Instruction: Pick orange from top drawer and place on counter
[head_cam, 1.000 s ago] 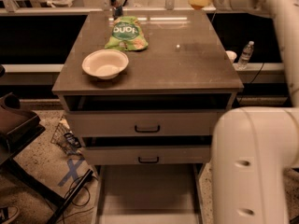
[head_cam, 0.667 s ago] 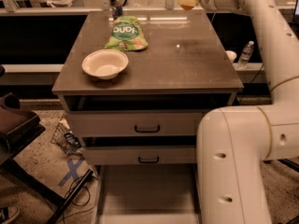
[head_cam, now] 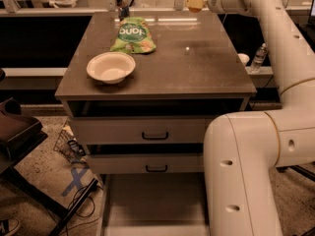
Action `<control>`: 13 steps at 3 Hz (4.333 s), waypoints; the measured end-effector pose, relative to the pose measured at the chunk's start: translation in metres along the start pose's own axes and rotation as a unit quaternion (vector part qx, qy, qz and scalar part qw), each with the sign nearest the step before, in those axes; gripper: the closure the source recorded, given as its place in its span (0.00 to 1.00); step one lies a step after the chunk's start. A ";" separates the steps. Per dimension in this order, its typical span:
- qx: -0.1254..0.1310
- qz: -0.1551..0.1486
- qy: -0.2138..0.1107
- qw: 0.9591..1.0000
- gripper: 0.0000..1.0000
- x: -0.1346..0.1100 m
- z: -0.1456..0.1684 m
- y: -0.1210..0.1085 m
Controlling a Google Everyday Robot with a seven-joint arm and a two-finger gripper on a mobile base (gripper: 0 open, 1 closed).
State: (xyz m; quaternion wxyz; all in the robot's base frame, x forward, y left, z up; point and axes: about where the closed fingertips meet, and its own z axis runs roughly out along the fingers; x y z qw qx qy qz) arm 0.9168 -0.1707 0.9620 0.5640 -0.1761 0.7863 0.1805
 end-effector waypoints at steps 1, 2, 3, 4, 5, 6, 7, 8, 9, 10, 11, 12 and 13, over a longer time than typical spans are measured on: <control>0.039 -0.021 0.000 0.999 1.00 0.004 0.015 -0.015; 0.111 -0.063 0.006 0.992 1.00 0.006 0.030 -0.041; 0.169 -0.089 0.030 0.981 1.00 0.019 0.040 -0.062; 0.172 -0.076 0.056 0.981 1.00 0.038 0.043 -0.065; 0.142 -0.025 0.091 0.985 1.00 0.071 0.041 -0.061; 0.096 0.029 0.134 0.986 1.00 0.109 0.044 -0.044; 0.082 0.044 0.154 0.984 1.00 0.124 0.045 -0.037; 0.082 0.044 0.154 0.984 0.83 0.122 0.045 -0.036; 0.081 0.044 0.155 0.984 0.52 0.124 0.046 -0.035; 0.081 0.044 0.155 0.984 0.29 0.124 0.046 -0.035; 0.080 0.044 0.157 0.983 0.05 0.127 0.049 -0.034; 0.080 0.044 0.157 0.983 0.00 0.127 0.049 -0.034; 0.080 0.044 0.157 0.983 0.00 0.127 0.049 -0.034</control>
Offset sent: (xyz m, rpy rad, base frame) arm 0.1045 -0.0578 -0.0030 -0.3403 -0.1243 -0.3274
